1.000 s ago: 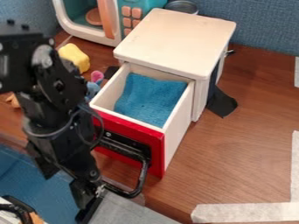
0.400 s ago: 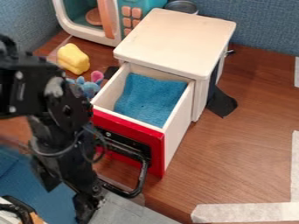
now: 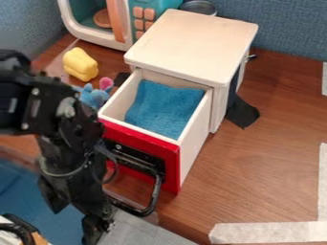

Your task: Closed the drawer

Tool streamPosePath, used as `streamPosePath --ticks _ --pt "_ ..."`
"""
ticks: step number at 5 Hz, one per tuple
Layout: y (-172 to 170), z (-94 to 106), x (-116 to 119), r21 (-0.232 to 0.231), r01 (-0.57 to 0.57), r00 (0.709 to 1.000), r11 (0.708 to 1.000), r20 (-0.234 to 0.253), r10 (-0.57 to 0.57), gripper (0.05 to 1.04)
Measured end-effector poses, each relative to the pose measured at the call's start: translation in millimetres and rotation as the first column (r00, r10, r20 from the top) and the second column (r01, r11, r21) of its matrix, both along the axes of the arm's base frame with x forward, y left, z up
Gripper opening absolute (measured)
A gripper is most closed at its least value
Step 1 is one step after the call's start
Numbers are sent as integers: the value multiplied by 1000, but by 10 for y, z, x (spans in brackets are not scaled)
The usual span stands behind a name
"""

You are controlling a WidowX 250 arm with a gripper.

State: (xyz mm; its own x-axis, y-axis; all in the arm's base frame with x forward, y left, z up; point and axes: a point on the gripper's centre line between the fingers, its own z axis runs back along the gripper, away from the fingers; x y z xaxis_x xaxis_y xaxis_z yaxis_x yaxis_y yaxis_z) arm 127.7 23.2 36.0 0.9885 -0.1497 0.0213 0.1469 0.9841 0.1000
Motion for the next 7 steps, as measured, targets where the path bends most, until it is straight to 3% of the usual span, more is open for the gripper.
streamPosePath --ticks 2,7 --pt "14 -22 16 2 -1 1000 1000 1 1 1001" --pt "-2 -65 282 -46 -61 998 997 -4 61 1000"
